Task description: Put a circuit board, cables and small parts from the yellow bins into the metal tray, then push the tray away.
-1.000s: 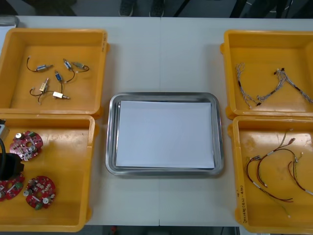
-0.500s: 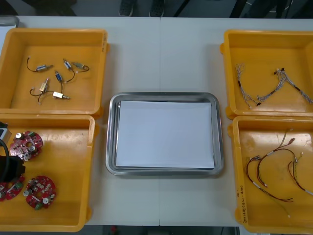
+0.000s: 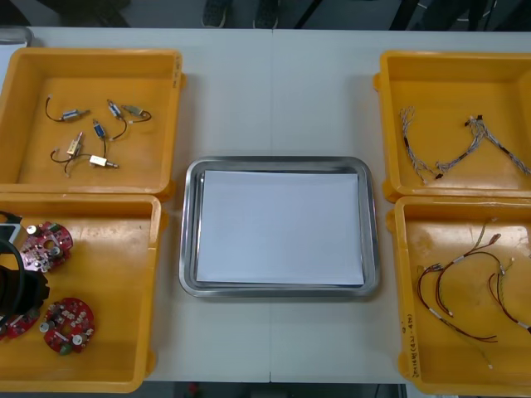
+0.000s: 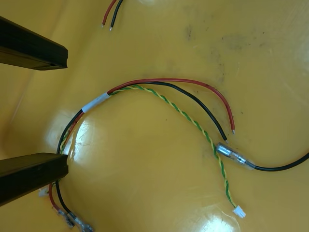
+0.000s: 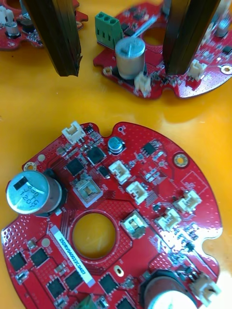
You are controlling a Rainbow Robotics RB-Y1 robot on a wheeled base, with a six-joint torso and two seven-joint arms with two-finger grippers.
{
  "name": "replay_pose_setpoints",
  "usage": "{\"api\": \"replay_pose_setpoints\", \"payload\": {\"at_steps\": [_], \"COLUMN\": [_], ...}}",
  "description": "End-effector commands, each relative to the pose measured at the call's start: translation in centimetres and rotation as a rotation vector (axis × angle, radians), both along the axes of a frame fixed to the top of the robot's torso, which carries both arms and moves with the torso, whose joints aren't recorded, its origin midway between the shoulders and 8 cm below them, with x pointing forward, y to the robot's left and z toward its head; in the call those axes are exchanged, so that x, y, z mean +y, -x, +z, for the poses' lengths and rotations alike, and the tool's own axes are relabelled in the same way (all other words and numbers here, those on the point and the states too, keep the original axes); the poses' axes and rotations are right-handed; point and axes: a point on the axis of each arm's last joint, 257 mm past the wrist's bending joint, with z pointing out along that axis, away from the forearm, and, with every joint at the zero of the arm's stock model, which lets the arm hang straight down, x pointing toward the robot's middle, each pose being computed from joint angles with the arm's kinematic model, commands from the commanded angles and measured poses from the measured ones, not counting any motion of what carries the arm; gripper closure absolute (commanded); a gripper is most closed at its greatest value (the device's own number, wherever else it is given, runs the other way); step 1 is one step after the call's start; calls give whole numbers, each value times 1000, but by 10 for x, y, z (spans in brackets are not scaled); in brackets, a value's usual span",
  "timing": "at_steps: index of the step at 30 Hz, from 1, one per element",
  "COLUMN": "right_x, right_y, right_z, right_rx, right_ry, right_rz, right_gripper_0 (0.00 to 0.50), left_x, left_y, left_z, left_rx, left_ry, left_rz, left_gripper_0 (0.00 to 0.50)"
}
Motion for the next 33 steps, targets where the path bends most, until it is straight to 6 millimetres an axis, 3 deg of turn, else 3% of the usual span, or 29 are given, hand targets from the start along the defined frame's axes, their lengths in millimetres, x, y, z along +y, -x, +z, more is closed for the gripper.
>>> {"api": "replay_pose_setpoints", "payload": {"at_steps": [1, 28, 30, 32, 33], "right_x": [-7, -18, -18, -19, -19], "right_y": [-8, -10, -10, -8, -8], "right_z": [2, -31, -33, -35, -35], "right_rx": [9, 4, 4, 9, 6], "right_ry": [61, 92, 87, 86, 86], "right_rz": [66, 105, 102, 102, 103], "right_gripper_0": [0, 0, 0, 0, 0], "left_x": [-5, -12, -12, -12, -12], "left_y": [13, 12, 11, 12, 12], "left_z": [-15, -21, -20, -21, -20], "left_rx": [30, 18, 16, 19, 17], "left_ry": [-6, -5, -5, -5, -6], "left_rz": [-43, -56, -58, -57, -59], "left_gripper_0": [0, 0, 143, 469, 498]}}
